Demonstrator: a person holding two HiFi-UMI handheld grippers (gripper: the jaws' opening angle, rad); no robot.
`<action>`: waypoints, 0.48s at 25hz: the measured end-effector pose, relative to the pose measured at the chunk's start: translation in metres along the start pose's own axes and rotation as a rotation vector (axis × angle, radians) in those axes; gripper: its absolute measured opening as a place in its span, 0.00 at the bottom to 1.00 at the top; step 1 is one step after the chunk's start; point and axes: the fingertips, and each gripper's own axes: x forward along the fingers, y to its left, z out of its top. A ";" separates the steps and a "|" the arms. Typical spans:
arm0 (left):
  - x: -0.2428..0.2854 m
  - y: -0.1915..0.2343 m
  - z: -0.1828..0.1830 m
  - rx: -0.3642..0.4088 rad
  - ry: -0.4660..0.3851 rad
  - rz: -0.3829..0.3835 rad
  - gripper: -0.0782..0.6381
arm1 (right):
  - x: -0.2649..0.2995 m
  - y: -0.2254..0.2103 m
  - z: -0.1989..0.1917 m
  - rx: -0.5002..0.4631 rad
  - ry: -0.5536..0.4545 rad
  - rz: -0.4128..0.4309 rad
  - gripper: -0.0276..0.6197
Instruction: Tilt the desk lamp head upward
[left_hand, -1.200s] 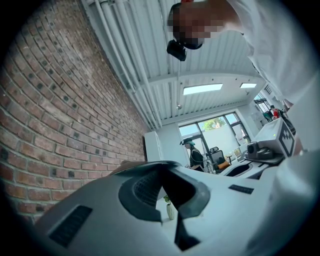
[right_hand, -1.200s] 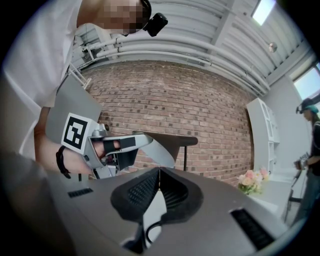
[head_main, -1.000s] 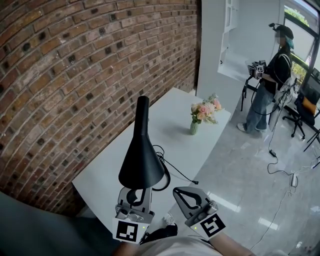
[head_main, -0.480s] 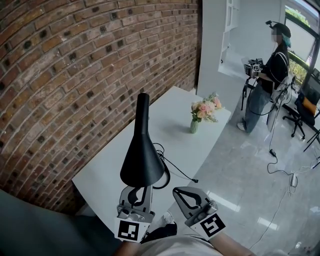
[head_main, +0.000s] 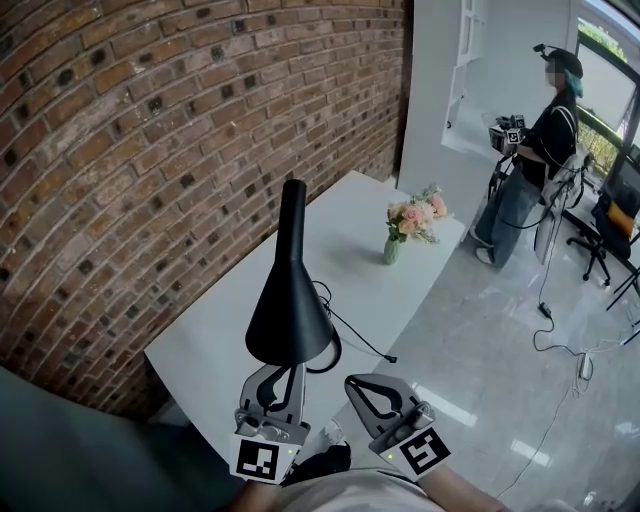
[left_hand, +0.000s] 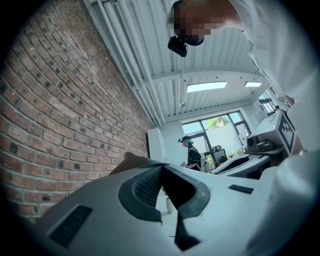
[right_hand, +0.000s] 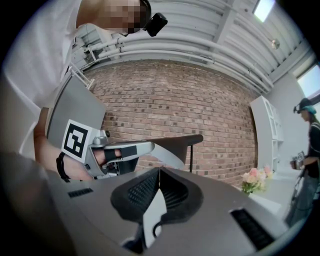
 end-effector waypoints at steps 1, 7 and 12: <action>-0.002 -0.002 -0.001 0.004 0.003 0.000 0.12 | -0.001 0.002 0.000 0.000 0.001 0.003 0.07; -0.010 -0.006 -0.005 -0.004 0.019 0.011 0.12 | -0.005 0.008 -0.001 -0.003 0.005 0.017 0.07; -0.017 -0.016 -0.003 -0.007 0.019 0.015 0.12 | -0.013 0.011 0.001 -0.004 0.004 0.026 0.07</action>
